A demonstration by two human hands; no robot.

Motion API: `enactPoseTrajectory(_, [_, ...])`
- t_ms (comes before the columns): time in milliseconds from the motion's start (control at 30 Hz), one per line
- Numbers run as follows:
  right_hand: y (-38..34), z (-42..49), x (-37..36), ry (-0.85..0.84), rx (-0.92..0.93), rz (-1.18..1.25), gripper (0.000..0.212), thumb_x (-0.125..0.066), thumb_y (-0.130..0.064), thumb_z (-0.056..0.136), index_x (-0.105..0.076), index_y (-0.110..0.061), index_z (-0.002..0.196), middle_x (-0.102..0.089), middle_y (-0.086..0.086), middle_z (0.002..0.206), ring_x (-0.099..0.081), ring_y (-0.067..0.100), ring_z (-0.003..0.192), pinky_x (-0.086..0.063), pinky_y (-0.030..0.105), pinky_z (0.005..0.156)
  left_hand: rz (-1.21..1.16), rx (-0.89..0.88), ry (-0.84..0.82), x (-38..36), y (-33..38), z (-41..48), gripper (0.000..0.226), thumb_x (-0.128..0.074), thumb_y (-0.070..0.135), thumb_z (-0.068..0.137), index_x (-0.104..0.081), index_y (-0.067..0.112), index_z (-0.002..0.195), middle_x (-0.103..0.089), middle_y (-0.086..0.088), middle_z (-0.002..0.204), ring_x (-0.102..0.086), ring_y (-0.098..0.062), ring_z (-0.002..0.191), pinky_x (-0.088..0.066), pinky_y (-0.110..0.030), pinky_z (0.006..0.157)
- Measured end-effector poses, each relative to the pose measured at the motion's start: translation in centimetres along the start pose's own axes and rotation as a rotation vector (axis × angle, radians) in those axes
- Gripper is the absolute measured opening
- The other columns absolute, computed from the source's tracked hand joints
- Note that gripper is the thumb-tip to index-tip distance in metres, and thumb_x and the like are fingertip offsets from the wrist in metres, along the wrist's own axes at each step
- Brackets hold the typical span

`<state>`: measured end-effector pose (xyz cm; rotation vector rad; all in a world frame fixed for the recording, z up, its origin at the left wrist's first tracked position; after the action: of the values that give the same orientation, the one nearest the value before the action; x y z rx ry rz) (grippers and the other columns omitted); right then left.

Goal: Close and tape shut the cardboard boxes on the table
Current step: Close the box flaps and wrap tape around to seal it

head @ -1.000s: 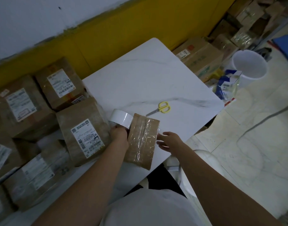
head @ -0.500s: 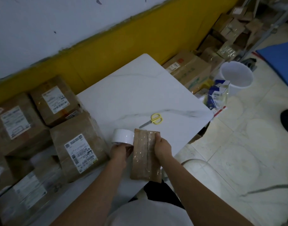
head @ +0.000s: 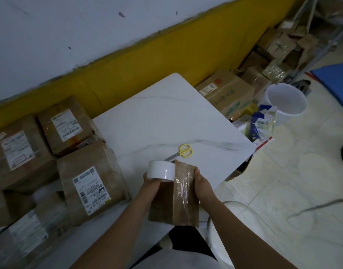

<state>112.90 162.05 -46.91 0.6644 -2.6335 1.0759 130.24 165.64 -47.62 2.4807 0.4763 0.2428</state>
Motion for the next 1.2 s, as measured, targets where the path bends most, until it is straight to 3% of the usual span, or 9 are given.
enactPoseTrajectory(100, [-1.5,-1.0,0.4,0.157,0.148,-0.177,0.057,-0.032,-0.044,0.105,-0.037,-0.004,0.145,-0.056,0.016,0.135,-0.054,0.03,0.12,-0.04,0.035,0.104,0.218,-0.135,0.049,0.0,0.2,0.3,0.091,-0.066,0.076,0.062,-0.043,0.029,0.136,-0.062,-0.005,0.119,-0.062,-0.025,0.103,-0.051,-0.048,0.094])
enactPoseTrajectory(233, [-3.2,-2.9,-1.1,-0.08,0.259,-0.139,0.058,-0.032,-0.044,0.105,-0.022,-0.012,0.152,-0.036,0.015,0.152,-0.039,0.03,0.138,-0.03,0.026,0.095,0.482,-0.231,0.199,-0.6,1.2,-1.9,0.07,-0.049,0.057,0.089,-0.017,0.042,0.149,-0.043,-0.015,0.125,-0.05,-0.04,0.114,-0.043,-0.047,0.099])
enactPoseTrajectory(333, [-2.3,-1.9,-2.0,-0.108,0.225,-0.153,0.061,-0.027,-0.044,0.106,-0.008,-0.018,0.157,-0.017,0.014,0.162,-0.025,0.03,0.147,-0.025,0.033,0.113,0.64,-0.341,0.226,-0.5,0.9,-2.4,0.062,-0.04,0.048,0.099,-0.008,0.05,0.151,-0.042,-0.017,0.119,-0.055,-0.039,0.104,-0.047,-0.044,0.091])
enactPoseTrajectory(500, [-1.2,0.7,-0.4,0.129,0.193,-0.32,0.044,-0.027,-0.031,0.108,-0.046,-0.003,0.137,-0.065,0.018,0.115,-0.06,0.034,0.11,-0.045,0.035,0.095,0.808,-0.528,0.176,-0.1,0.4,-2.1,0.073,-0.054,0.025,0.094,-0.014,0.031,0.155,-0.059,-0.011,0.113,-0.062,-0.03,0.097,-0.051,-0.04,0.08])
enactPoseTrajectory(567, [-1.1,0.8,-0.5,0.129,0.202,-0.295,0.045,-0.023,-0.038,0.107,-0.057,-0.011,0.116,-0.066,0.014,0.11,-0.06,0.034,0.11,-0.041,0.032,0.087,0.814,-0.554,0.167,0.2,0.5,-1.7,0.057,-0.055,0.022,0.094,-0.03,0.021,0.145,-0.063,-0.01,0.112,-0.063,-0.029,0.096,-0.051,-0.039,0.078])
enactPoseTrajectory(667, [-0.9,1.0,-1.3,0.11,0.15,-0.315,0.06,-0.021,-0.06,0.1,-0.057,-0.02,0.127,-0.065,0.01,0.119,-0.058,0.032,0.113,-0.039,0.037,0.089,0.826,-0.566,0.166,0.8,1.1,-1.7,0.033,-0.05,0.02,0.095,-0.039,0.015,0.126,-0.065,-0.014,0.104,-0.064,-0.031,0.09,-0.052,-0.041,0.073])
enactPoseTrajectory(933, [-1.0,1.9,-1.9,0.145,0.132,-0.353,0.067,-0.023,-0.073,0.092,-0.05,-0.031,0.137,-0.065,0.008,0.122,-0.059,0.032,0.113,-0.043,0.043,0.091,0.989,-0.575,0.35,1.5,1.7,-5.0,0.043,-0.058,0.022,0.091,-0.038,0.015,0.128,-0.054,-0.01,0.117,-0.063,-0.033,0.094,-0.056,-0.045,0.072])
enactPoseTrajectory(1100, [-1.1,1.3,-1.6,0.136,0.147,-0.345,0.059,-0.025,-0.068,0.096,-0.058,-0.028,0.124,-0.066,0.007,0.113,-0.059,0.031,0.109,-0.036,0.038,0.083,1.023,-0.508,0.423,6.1,-1.4,-4.8,0.045,-0.055,0.009,0.091,-0.037,0.017,0.132,-0.052,-0.012,0.115,-0.059,-0.032,0.095,-0.056,-0.043,0.069])
enactPoseTrajectory(1200, [-0.7,2.5,-0.4,0.119,0.166,-0.303,0.059,-0.024,-0.068,0.096,-0.063,-0.026,0.11,-0.067,0.006,0.107,-0.06,0.029,0.105,-0.04,0.038,0.085,0.827,-0.521,0.396,4.8,-2.1,-2.8,0.042,-0.056,0.007,0.091,-0.04,0.012,0.13,-0.055,-0.015,0.116,-0.058,-0.034,0.099,-0.051,-0.041,0.072])
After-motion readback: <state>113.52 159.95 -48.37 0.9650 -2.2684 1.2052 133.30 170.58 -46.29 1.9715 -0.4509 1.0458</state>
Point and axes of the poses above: each hand's wrist, its own z-axis towards the middle knuckle, its own x-axis out of the back of the hand, y = z × x, the point moved 1 cm from there along z, towards the middle knuckle
